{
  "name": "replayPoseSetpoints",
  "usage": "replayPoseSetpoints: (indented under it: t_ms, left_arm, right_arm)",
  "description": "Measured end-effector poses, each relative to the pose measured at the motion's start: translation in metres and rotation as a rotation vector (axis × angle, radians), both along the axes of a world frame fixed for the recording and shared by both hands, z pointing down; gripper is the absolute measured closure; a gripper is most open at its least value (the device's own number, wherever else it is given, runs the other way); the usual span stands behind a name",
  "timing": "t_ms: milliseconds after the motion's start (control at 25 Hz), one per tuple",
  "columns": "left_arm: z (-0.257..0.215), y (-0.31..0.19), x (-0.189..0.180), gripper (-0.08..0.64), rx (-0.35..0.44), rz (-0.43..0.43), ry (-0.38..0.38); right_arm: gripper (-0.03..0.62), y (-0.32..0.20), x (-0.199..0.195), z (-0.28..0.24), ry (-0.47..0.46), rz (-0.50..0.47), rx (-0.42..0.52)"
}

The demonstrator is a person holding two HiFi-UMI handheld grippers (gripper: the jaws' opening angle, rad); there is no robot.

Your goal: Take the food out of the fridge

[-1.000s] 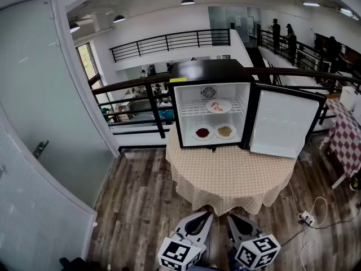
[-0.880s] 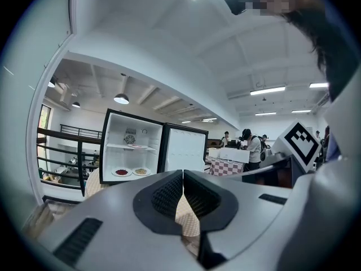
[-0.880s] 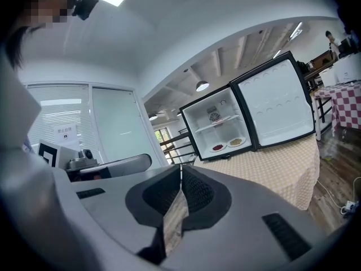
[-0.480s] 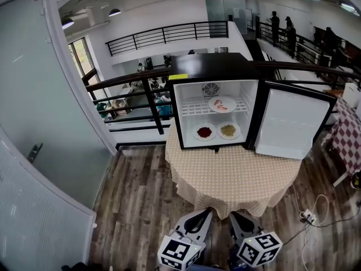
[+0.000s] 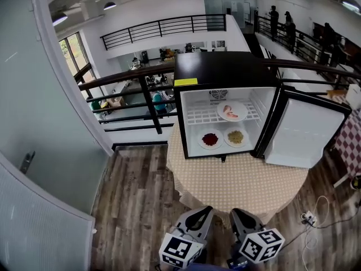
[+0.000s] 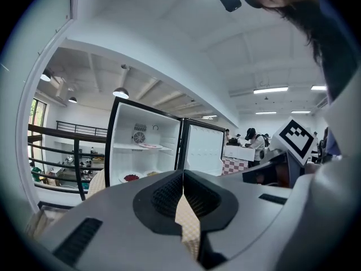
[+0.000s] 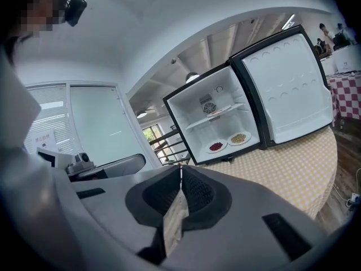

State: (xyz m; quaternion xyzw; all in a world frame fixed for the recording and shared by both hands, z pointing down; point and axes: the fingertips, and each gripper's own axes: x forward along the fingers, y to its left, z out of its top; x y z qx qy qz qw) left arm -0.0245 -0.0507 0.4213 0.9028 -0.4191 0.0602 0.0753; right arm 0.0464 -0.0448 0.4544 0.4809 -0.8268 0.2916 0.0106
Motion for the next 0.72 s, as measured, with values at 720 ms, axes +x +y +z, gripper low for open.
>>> replayPoseSetpoints:
  t_ms: [720]
  left_arm:
    - [-0.01,-0.118,-0.04,0.543,0.018,0.138,0.041]
  right_arm:
    - [0.569,-0.115,-0.041,0.003,0.023,0.109,-0.005]
